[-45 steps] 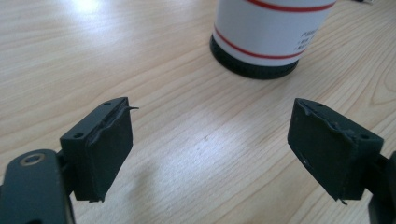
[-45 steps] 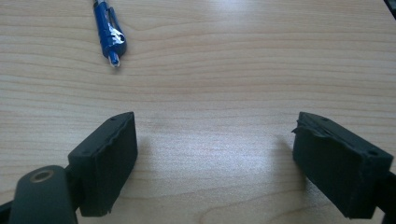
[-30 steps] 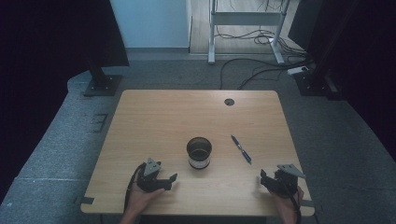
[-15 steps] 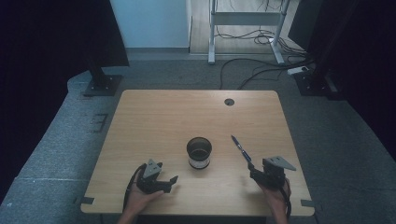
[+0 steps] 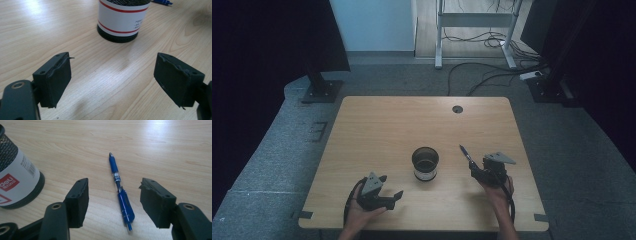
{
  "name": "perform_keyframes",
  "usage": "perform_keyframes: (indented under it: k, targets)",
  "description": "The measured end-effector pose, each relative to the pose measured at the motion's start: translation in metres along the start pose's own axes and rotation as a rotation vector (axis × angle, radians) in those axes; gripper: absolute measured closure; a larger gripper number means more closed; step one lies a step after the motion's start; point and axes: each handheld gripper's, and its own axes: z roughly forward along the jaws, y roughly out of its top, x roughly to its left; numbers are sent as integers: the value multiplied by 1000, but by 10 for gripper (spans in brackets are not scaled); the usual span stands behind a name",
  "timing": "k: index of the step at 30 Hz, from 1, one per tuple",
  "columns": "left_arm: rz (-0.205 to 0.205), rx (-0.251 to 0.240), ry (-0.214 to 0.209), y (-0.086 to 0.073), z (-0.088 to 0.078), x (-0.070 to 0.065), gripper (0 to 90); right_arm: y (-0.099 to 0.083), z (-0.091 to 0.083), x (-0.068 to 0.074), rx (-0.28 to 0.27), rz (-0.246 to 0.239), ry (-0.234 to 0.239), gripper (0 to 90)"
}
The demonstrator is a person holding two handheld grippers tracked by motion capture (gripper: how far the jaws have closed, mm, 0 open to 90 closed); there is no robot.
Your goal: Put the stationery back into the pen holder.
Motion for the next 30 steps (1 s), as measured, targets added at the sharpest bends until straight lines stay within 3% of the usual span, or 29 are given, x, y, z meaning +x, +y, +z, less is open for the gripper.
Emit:
perform_keyframes:
  k: [9,22,26,30]
  targets:
    - [13,6,0,-1,0,-1,151,15,19,1,32,-28,17,453]
    - [17,4,0,0,-1,-3,152,38,50,5,74,-67,-5,497]
    - [11,-3,-1,2,-4,-2,152,41,55,0,82,-40,6,511]
    - [11,-1,0,2,-3,-2,153,43,62,-2,102,-50,-8,518]
